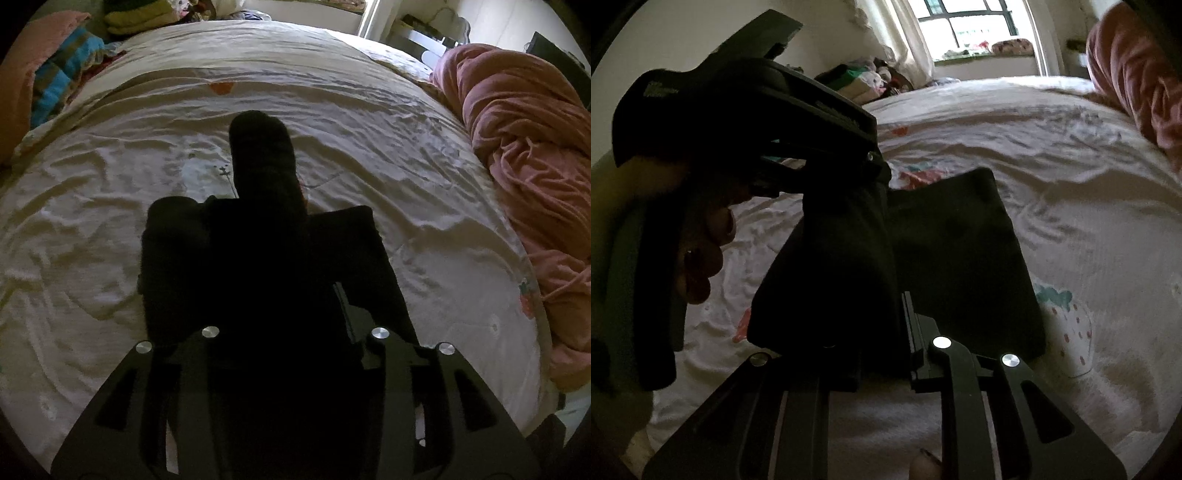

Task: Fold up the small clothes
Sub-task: 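Close both tools side by side on the black shirt's edge, then lift the shirt edge with both tools and fold it over onto itself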

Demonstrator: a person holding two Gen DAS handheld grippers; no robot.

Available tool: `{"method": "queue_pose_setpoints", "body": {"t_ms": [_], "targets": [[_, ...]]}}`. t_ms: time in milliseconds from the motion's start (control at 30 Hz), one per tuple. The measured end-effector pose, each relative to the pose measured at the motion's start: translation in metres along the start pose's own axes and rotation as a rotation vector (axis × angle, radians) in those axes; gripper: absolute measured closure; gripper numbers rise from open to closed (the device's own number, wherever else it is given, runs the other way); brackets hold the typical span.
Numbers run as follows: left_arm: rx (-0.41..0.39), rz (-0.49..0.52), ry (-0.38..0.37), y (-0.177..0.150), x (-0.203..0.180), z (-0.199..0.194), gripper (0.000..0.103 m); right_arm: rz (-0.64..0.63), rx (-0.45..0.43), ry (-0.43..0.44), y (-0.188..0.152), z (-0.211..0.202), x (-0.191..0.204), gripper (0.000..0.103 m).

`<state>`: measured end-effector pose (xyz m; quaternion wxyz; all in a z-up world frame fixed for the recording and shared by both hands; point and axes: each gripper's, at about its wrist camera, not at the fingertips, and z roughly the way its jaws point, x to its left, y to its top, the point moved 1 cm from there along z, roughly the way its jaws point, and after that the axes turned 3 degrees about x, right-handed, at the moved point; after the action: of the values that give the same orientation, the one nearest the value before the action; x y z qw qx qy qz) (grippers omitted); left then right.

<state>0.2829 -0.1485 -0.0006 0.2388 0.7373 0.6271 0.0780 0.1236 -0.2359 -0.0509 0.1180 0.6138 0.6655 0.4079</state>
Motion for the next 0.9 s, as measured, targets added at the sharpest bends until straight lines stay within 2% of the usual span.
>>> {"method": "queue_pose_setpoints", "body": {"t_ms": [167, 267, 367, 433, 567, 633, 667, 767, 900], "targets": [[0.007, -0.007, -0.014, 0.001, -0.004, 0.008, 0.062, 0.069, 0.034, 0.032, -0.002, 0.002, -0.010, 0.083], [0.005, -0.019, -0.051, 0.001, -0.007, 0.010, 0.038, 0.094, 0.052, 0.035, -0.004, 0.002, -0.015, 0.082], [-0.006, 0.013, -0.083, -0.001, -0.016, 0.009, 0.036, 0.139, 0.084, 0.048, -0.008, 0.004, -0.023, 0.081], [-0.024, 0.029, -0.084, -0.003, -0.020, 0.006, 0.032, 0.165, 0.099, 0.052, -0.010, 0.004, -0.028, 0.076], [-0.064, -0.003, -0.116, -0.007, -0.011, -0.007, 0.028, 0.212, 0.127, 0.081, -0.015, 0.000, -0.039, 0.067], [-0.097, -0.024, -0.095, -0.011, 0.001, -0.017, 0.027, 0.215, 0.151, 0.117, -0.015, -0.004, -0.041, 0.063], [-0.112, -0.046, -0.074, -0.015, 0.011, -0.022, 0.027, 0.221, 0.161, 0.142, -0.015, -0.006, -0.043, 0.055], [-0.140, -0.092, -0.037, -0.028, 0.038, -0.031, 0.027, 0.249, 0.187, 0.231, -0.007, -0.014, -0.050, 0.043], [-0.143, -0.125, 0.004, -0.048, 0.062, -0.030, 0.027, 0.213, 0.179, 0.229, 0.014, -0.022, -0.052, 0.039]]}}
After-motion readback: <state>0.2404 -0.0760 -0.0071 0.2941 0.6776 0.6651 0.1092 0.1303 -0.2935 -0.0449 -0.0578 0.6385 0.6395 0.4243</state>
